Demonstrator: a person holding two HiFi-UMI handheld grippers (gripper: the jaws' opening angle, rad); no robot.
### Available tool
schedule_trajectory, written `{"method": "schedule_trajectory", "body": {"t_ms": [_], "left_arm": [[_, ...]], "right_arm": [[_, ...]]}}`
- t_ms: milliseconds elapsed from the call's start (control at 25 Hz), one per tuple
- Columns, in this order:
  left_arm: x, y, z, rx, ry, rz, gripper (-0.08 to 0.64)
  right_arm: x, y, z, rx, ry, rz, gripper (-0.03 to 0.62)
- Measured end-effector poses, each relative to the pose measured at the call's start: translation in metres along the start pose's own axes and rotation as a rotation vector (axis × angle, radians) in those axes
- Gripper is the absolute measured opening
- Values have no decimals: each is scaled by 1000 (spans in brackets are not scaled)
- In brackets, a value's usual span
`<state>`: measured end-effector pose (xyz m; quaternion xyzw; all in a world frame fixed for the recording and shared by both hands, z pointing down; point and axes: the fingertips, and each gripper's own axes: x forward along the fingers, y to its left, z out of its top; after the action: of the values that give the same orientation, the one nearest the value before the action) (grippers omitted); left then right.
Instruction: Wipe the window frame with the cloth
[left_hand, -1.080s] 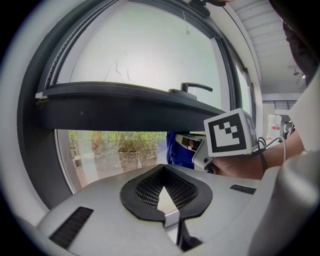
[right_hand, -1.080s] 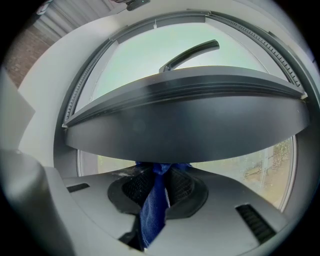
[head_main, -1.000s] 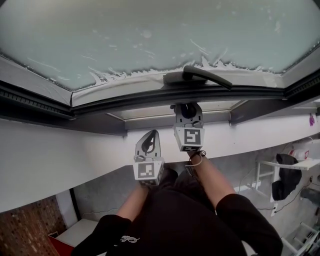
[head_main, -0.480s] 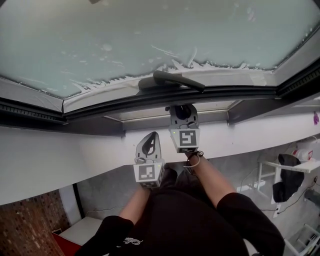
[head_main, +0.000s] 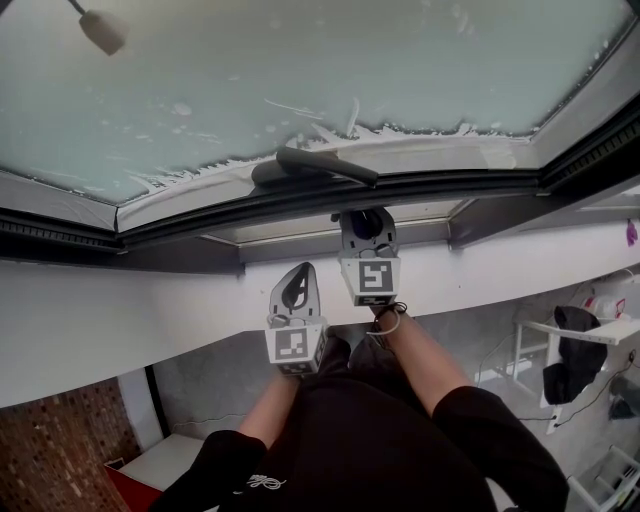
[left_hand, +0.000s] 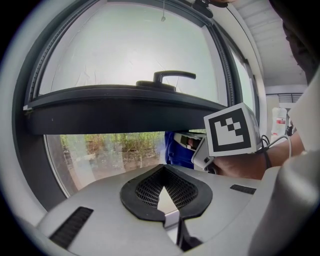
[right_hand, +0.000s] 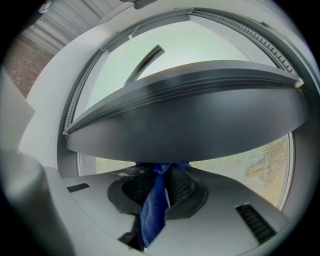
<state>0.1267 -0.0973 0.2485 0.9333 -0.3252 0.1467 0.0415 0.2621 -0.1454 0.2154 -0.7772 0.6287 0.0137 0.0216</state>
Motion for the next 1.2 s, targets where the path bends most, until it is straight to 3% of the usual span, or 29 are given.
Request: {"method": "schedule_trajectory", "body": {"t_ms": [1200], "left_arm": [[41, -74, 10, 41, 10, -96, 6]], "right_arm": [[-26, -79, 2, -38, -9, -67, 52]]}}
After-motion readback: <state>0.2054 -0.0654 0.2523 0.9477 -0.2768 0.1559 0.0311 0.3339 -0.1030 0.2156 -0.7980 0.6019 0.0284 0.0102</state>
